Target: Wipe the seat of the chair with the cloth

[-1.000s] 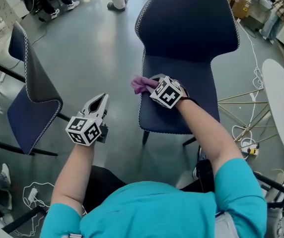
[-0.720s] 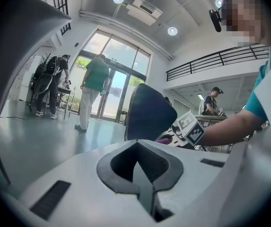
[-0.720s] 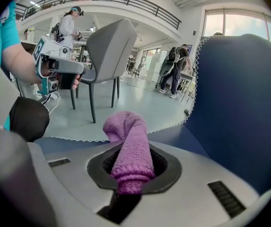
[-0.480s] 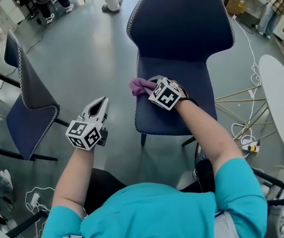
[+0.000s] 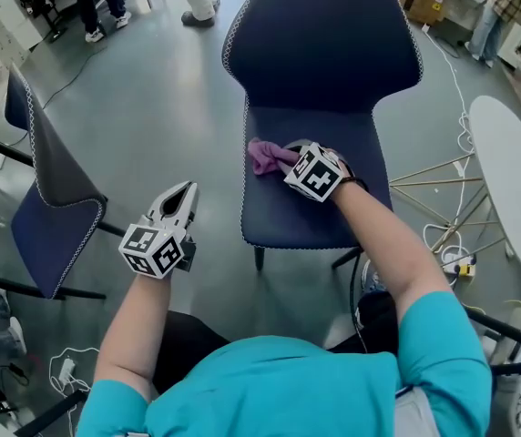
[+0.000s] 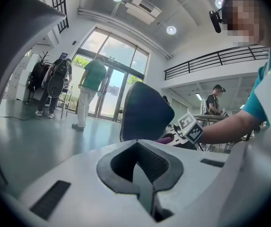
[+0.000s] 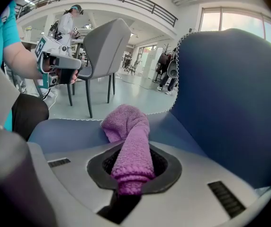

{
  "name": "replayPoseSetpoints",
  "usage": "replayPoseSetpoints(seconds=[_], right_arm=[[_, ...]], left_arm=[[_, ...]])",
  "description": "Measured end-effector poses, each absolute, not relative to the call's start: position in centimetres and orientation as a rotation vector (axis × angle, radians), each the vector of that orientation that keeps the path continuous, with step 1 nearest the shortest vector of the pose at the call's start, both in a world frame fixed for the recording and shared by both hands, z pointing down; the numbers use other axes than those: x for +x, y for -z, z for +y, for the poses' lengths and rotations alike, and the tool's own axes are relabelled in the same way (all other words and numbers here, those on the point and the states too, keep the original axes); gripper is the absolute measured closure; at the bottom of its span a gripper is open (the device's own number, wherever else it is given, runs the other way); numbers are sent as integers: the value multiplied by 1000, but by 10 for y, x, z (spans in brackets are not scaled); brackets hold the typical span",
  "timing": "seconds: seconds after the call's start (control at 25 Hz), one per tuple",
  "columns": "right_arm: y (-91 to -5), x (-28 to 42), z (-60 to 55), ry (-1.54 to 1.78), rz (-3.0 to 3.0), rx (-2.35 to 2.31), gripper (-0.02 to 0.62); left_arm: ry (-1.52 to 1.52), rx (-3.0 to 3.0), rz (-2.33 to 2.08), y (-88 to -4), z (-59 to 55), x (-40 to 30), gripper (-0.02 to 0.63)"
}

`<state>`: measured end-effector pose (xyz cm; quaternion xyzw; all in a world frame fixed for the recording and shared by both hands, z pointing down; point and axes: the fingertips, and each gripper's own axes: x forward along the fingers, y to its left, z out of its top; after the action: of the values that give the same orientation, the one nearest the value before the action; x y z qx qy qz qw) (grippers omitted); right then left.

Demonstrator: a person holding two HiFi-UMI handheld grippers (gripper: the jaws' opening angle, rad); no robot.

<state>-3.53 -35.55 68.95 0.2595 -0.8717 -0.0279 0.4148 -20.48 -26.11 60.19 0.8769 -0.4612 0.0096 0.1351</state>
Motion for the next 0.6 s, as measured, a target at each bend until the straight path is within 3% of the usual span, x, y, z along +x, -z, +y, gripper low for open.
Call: replayPoseSetpoints(seconds=[0.6], right_arm=[[-691,23,-353,24,-2157,704,545]], left_arm=[[-56,2572,-1306,-595,-265,-184,612]])
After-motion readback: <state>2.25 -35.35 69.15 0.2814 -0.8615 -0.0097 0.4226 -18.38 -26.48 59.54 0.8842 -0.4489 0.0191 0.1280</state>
